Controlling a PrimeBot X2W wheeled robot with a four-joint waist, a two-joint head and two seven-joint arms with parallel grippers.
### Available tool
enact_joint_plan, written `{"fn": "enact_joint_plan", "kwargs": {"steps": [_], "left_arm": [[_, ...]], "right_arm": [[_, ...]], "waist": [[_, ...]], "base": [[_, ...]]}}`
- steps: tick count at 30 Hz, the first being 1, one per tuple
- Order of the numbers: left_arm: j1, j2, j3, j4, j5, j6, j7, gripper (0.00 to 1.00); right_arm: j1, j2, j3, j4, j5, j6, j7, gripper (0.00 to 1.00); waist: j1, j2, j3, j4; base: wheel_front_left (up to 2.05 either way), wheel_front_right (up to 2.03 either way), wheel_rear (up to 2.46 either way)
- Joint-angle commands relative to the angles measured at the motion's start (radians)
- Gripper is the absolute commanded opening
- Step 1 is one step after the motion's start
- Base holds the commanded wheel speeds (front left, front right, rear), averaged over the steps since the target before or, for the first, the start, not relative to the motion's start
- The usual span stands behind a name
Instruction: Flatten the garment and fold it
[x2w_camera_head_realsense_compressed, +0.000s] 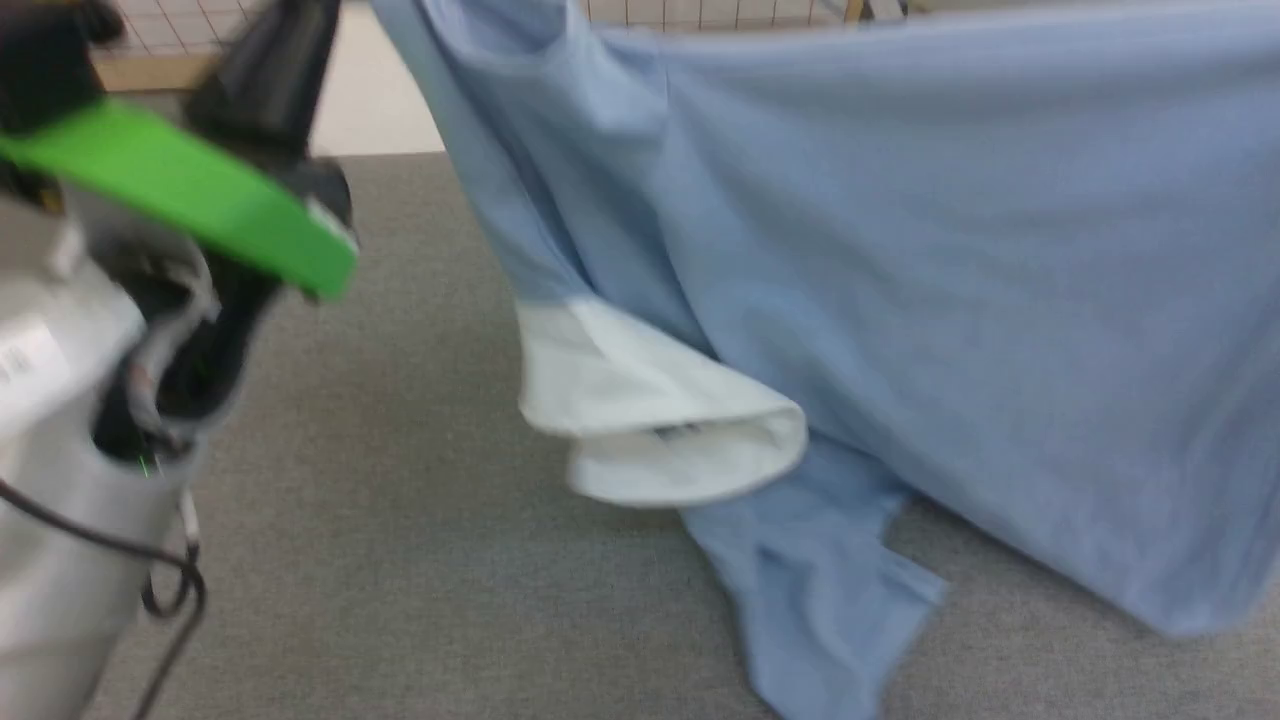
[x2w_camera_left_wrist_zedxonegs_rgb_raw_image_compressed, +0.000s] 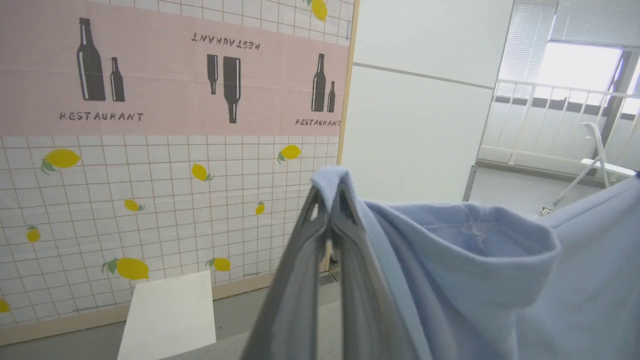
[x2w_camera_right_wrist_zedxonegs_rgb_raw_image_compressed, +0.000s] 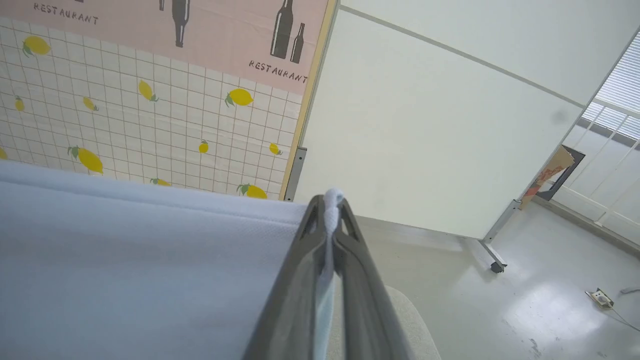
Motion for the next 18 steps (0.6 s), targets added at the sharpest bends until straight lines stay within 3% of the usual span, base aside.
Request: {"fn": "enact_joint_plan", "kwargs": {"steps": [1, 10, 13, 18], "left_arm": [[-0.062, -0.007, 0.01, 0.017, -0.009, -0.007, 0.016, 0.0], [-0.48, -0.038, 0.034, 0.18, 0.018, -0.012, 0.106, 0.0], [-0.619, -0.036, 0.037, 0.241, 0.068, -0.005, 0.107, 0.0], [-0.83, -0.05, 0.08, 0.35, 0.129, 0.006, 0.023, 0.0]], "right_arm": [[-0.058, -0.008, 0.019, 0.023, 0.01, -0.002, 0.012, 0.0], [-0.469, -0.008, 0.143, 0.239, -0.046, -0.002, 0.015, 0.0], [-0.594, 0.024, 0.142, 0.314, -0.088, -0.002, -0.026, 0.0], [-0.784, 0.114, 0.096, 0.431, -0.186, -0.002, -0.143, 0.0]], "waist": [[0.0, 0.0, 0.053, -0.017], [0.0, 0.0, 0.247, -0.055], [0.0, 0.0, 0.314, -0.068], [0.0, 0.0, 0.414, -0.098]], "base": [[0.0, 0.0, 0.0], [0.0, 0.0, 0.0], [0.0, 0.0, 0.0], [0.0, 0.0, 0.0]]}}
